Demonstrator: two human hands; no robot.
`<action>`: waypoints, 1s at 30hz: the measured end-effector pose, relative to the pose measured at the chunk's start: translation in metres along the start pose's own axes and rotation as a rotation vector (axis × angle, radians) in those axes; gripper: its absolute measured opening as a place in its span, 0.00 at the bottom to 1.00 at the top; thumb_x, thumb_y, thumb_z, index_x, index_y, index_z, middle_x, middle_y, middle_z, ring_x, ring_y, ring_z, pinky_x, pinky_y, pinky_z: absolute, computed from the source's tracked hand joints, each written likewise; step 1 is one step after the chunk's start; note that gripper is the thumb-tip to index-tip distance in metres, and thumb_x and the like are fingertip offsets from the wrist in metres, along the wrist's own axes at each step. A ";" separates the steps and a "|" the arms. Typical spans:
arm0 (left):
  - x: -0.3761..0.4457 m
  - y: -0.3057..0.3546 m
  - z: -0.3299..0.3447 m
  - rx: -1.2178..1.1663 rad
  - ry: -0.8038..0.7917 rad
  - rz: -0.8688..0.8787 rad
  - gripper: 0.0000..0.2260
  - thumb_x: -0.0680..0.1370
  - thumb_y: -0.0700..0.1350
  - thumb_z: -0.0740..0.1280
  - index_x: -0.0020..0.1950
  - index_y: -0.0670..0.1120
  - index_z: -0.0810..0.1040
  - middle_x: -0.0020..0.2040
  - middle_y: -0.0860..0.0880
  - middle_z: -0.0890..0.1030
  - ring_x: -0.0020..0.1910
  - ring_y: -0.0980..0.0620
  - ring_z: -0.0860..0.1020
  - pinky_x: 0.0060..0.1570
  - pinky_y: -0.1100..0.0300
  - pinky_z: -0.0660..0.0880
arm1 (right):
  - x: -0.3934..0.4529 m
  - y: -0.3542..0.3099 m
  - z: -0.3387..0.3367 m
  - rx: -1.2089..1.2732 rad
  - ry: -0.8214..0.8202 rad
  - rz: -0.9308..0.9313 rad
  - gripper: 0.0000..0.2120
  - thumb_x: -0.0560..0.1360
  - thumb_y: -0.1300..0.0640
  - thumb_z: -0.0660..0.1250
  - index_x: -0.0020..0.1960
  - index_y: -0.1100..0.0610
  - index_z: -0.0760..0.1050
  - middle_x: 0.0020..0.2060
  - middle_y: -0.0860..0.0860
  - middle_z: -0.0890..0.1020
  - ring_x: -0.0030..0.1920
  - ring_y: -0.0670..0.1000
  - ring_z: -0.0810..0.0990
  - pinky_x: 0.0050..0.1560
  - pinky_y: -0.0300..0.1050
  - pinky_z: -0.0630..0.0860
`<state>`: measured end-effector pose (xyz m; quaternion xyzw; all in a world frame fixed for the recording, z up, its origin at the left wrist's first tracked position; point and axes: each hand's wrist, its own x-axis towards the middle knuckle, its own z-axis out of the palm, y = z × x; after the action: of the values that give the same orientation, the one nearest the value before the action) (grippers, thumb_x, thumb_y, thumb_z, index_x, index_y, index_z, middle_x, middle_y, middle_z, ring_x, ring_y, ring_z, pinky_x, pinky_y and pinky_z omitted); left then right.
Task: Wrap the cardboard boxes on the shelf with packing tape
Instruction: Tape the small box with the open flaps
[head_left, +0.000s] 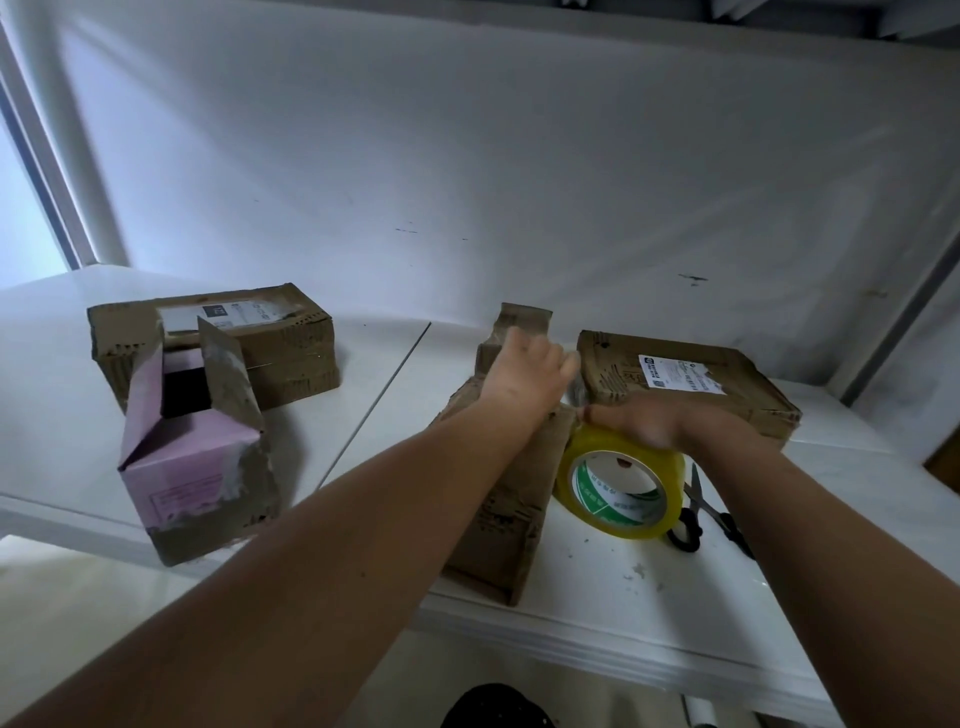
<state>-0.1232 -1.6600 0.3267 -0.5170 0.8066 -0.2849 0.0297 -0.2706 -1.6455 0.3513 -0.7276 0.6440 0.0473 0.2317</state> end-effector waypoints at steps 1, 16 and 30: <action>0.003 0.007 -0.003 -0.030 0.011 0.050 0.34 0.76 0.46 0.67 0.76 0.43 0.53 0.67 0.42 0.69 0.66 0.43 0.67 0.62 0.48 0.65 | 0.001 0.001 0.001 0.009 0.005 -0.011 0.27 0.80 0.38 0.50 0.64 0.56 0.73 0.60 0.59 0.77 0.59 0.58 0.75 0.64 0.52 0.69; 0.000 0.006 0.000 -0.366 0.040 -0.025 0.33 0.79 0.44 0.61 0.78 0.44 0.45 0.73 0.42 0.64 0.71 0.42 0.63 0.68 0.43 0.60 | 0.008 0.002 0.004 0.083 0.037 0.014 0.25 0.79 0.39 0.54 0.62 0.57 0.75 0.58 0.57 0.78 0.56 0.56 0.76 0.59 0.48 0.70; -0.003 -0.022 0.013 0.105 -0.101 -0.189 0.39 0.76 0.49 0.67 0.77 0.42 0.45 0.71 0.41 0.66 0.70 0.42 0.63 0.68 0.44 0.59 | 0.012 0.001 0.005 0.104 0.026 0.031 0.28 0.78 0.37 0.53 0.64 0.57 0.74 0.59 0.58 0.77 0.58 0.58 0.76 0.61 0.52 0.70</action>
<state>-0.0992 -1.6699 0.3256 -0.6020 0.7360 -0.3017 0.0704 -0.2685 -1.6547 0.3424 -0.7050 0.6598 0.0079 0.2601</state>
